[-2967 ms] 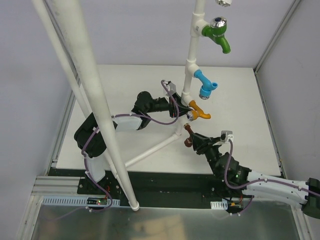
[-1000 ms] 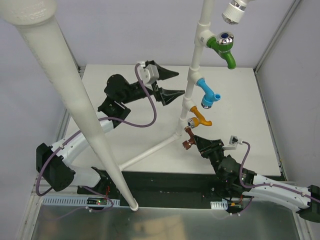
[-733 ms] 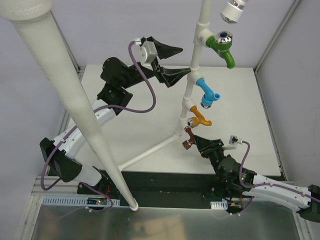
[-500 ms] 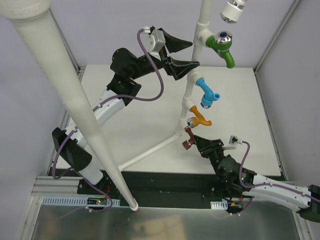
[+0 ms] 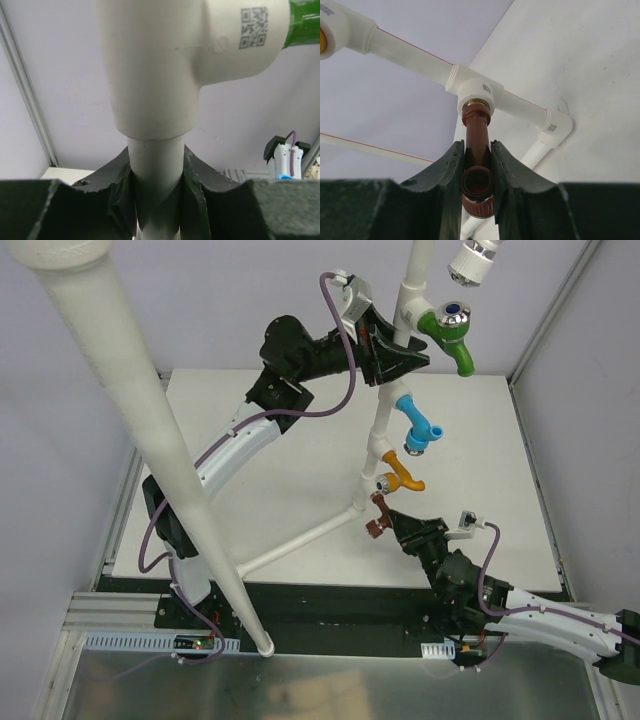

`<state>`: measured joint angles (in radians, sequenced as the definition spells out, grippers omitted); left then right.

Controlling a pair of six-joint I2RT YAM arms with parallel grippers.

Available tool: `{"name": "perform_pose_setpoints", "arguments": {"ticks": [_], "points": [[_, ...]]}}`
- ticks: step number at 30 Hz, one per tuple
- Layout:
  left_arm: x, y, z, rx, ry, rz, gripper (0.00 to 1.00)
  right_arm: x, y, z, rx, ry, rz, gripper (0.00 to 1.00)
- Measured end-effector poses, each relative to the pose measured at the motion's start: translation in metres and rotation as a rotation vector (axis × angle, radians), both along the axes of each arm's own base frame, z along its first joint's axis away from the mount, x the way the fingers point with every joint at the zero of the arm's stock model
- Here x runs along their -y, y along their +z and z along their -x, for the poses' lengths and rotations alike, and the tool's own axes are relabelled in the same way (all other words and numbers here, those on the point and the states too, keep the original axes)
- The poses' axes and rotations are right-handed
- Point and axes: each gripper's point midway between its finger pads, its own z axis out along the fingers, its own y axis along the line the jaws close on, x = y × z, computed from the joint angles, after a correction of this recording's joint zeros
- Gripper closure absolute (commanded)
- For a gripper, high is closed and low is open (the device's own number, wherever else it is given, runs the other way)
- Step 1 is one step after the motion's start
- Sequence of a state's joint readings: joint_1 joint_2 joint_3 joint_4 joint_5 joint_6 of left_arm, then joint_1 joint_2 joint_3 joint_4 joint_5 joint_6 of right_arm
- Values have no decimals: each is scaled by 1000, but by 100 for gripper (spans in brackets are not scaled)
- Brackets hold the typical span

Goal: Install the water faucets
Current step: Screw the water faucet onto the adaptor.

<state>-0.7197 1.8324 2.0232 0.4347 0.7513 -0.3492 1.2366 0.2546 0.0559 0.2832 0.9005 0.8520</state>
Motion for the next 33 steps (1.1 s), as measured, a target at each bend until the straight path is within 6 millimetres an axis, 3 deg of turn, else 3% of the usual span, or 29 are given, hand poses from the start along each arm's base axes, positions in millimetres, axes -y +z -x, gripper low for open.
{"name": "perform_pose_setpoints", "arguments": {"ticks": [3,7,15,16,19,23,28,33], "points": [[1,2,2,7,-12,-2,100,1,0,-1,-3,-7,-5,79],[0,1,2,10,-18,-5,100,1,0,-1,-26,-14,-50,100],[-4,1,7,21,-19,3,100,-1,-2,-3,-161,-54,-308,100],[-3,1,7,21,-19,3,100,-2,-2,-3,-185,-60,-357,93],[-4,1,7,25,-18,7,100,-1,-3,-3,-248,-76,-496,55],[-5,1,8,27,-18,8,100,3,6,-3,-266,-74,-623,25],[-6,0,9,30,-17,11,100,27,19,0,-210,-107,-572,22],[-6,0,10,32,-17,12,100,61,37,3,-129,-169,-235,24]]}}
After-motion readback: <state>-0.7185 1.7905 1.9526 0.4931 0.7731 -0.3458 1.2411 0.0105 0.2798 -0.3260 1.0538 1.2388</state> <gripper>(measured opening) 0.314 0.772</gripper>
